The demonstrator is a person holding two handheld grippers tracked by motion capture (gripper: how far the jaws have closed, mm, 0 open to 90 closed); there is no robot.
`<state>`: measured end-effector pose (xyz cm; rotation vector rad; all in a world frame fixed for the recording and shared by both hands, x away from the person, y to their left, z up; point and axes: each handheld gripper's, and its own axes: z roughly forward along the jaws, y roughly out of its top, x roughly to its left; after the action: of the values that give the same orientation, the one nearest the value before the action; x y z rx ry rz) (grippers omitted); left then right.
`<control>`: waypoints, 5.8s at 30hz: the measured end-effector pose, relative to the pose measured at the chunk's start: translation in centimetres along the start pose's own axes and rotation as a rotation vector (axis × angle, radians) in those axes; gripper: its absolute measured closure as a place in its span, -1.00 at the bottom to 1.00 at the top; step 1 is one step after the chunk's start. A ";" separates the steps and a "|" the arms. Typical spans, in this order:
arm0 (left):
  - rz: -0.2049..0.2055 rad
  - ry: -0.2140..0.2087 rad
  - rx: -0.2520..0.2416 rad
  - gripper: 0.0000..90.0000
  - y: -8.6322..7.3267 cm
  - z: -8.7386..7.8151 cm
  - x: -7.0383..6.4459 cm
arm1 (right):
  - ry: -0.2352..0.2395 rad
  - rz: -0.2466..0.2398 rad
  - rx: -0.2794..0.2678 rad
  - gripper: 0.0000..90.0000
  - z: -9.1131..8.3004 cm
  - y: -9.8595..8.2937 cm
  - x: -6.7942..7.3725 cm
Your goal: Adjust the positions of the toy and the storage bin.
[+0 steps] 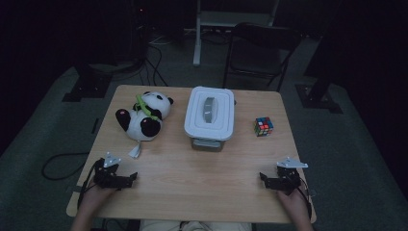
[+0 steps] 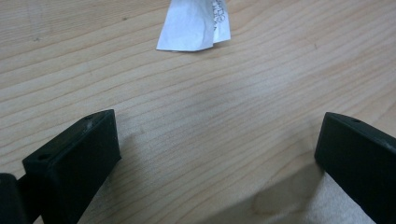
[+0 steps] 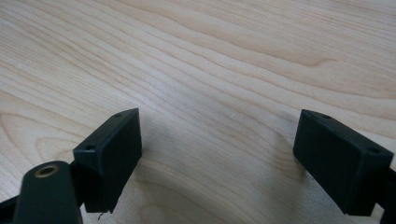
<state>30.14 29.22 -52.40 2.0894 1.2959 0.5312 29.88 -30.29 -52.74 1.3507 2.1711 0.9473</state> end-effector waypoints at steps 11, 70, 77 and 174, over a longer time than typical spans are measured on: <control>0.031 -0.032 0.014 -0.99 0.5 0.3 -0.5 | -0.006 0.008 0.003 -0.71 0.0 0.1 0.1; 0.154 -0.088 -0.124 -0.87 18.5 10.5 -8.0 | 0.041 -0.075 -0.139 -0.64 8.9 13.9 1.1; 0.120 -0.012 -0.125 -0.87 19.2 11.3 -7.9 | 0.023 -0.060 -0.146 -0.64 9.6 14.8 1.0; 0.235 -0.136 -0.088 -0.80 18.8 9.4 -10.1 | 0.254 -0.017 -0.220 -0.51 5.4 10.2 2.6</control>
<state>43.78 11.24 -46.59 2.1765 0.9403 0.5253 38.51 -23.13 -48.94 1.1589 2.1741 1.3715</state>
